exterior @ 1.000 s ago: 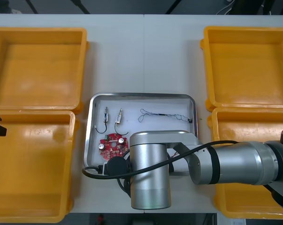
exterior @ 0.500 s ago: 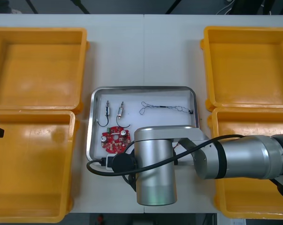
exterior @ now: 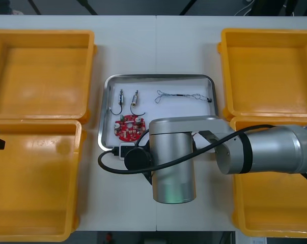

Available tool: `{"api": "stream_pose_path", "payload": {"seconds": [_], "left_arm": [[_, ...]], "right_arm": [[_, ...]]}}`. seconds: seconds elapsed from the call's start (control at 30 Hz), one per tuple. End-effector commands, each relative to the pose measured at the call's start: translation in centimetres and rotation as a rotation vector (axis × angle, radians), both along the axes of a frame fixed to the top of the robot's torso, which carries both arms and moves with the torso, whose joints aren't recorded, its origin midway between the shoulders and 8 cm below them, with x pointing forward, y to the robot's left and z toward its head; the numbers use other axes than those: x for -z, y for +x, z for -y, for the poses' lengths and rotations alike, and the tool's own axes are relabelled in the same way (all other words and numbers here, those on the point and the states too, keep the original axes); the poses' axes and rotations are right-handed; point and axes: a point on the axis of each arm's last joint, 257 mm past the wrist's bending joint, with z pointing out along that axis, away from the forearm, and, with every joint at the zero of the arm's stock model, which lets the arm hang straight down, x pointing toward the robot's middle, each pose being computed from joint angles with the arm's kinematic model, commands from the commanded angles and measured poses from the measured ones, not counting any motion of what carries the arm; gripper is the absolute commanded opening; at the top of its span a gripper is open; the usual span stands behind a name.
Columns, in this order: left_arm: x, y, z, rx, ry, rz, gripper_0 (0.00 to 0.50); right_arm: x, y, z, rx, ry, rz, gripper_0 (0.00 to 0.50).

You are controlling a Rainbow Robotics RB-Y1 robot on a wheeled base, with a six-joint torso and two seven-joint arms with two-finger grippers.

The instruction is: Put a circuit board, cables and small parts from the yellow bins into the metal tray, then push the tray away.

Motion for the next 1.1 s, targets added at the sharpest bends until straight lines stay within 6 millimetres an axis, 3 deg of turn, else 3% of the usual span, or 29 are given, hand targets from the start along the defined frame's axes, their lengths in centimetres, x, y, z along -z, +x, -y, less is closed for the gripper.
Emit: {"api": "stream_pose_path", "payload": {"seconds": [0.03,0.53,1.1], "left_arm": [[-1.3,-0.1,-0.6,0.026,0.045,0.020,0.500],[-1.3,-0.1,-0.6,0.026,0.045,0.020,0.500],[-1.3,-0.1,-0.6,0.026,0.045,0.020,0.500]], "right_arm": [[-2.9,3.4,0.2,-0.020,-0.028,0.096,0.000],[-4.9,10.7,0.2,-0.022,-0.008,0.195,0.000],[-8.3,14.6,-0.5,-0.060,-0.019,0.277,0.000]]}}
